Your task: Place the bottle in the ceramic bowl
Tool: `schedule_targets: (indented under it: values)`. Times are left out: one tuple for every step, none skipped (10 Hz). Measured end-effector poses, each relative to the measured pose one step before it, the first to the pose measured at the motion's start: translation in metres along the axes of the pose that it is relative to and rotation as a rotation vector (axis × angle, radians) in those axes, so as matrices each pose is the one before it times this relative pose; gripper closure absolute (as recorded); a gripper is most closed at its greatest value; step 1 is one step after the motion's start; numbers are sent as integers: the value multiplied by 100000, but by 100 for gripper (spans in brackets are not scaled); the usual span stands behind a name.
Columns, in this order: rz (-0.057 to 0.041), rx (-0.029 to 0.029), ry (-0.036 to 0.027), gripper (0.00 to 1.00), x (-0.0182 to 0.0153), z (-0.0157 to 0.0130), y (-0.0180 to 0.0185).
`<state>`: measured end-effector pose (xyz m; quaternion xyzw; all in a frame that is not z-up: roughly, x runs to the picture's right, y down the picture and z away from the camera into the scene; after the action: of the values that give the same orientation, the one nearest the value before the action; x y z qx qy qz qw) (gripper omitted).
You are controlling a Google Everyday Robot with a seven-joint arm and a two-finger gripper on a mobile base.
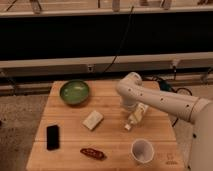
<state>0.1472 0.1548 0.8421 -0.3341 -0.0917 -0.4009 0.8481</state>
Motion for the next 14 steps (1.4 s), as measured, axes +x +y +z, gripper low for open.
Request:
schedule_targets:
  values:
    - [-410, -77, -112, 20, 48, 99, -48]
    - [-336, -117, -267, 20, -8, 126, 50]
    - [-725, -215, -203, 20, 70, 207, 58]
    - [-613, -83, -104, 20, 39, 114, -47]
    - [-840, -142, -345, 20, 9, 187, -69]
    - [-307, -32, -212, 20, 72, 68, -16]
    - [-307, -118, -339, 20, -57, 85, 0]
    - [-458, -136, -155, 20, 23, 106, -6]
    - [-349, -213, -154, 20, 16, 93, 34]
    - [-397, -98, -330, 20, -17, 56, -28]
    - [-326, -76, -302, 20, -45, 23, -51]
    - [-409, -63, -388, 20, -24, 56, -56]
    - [-198, -130, -253, 20, -11, 37, 17]
    - [-153, -57, -175, 20, 39, -38, 17]
